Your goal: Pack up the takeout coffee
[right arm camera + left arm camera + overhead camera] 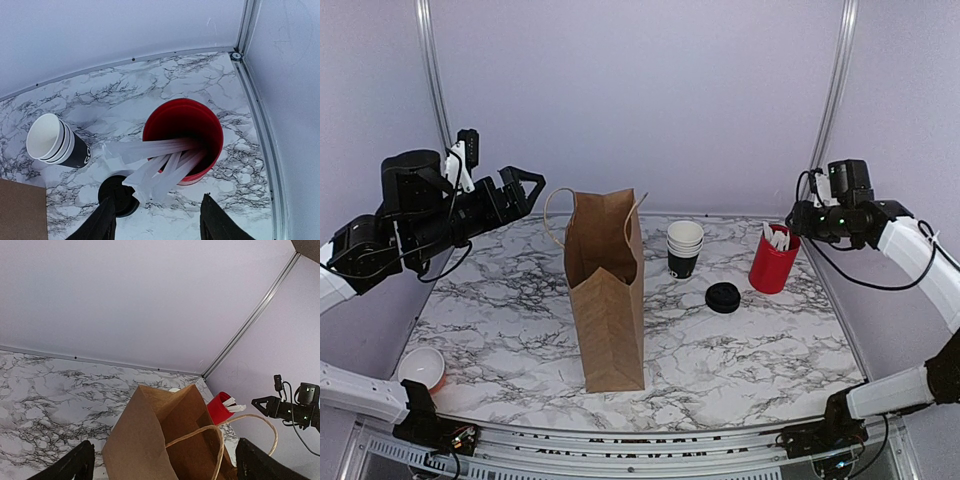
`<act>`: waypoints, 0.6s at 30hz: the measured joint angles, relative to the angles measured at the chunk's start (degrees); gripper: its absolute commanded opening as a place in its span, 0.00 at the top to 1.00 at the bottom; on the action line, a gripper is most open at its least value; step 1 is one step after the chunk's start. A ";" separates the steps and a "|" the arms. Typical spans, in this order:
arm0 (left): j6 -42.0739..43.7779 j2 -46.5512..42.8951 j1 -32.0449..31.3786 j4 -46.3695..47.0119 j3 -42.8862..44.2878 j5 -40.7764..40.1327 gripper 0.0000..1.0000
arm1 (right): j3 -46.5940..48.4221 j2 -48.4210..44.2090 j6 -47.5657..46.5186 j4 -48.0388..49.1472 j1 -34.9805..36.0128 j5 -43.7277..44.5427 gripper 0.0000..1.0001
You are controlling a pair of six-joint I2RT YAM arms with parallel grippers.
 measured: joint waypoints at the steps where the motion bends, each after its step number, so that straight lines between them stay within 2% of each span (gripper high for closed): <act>1: -0.04 0.00 0.07 -0.04 -0.02 0.02 0.01 | -0.07 0.35 0.02 0.22 0.00 -0.04 0.51; 12: -0.44 -0.44 0.57 -0.15 -0.57 0.66 0.01 | -2.32 3.58 -0.11 1.97 -1.18 -1.40 0.58; 18: -0.48 -0.48 0.87 -0.15 -0.66 1.03 0.01 | -2.43 3.93 -0.13 2.49 -1.29 -1.60 0.72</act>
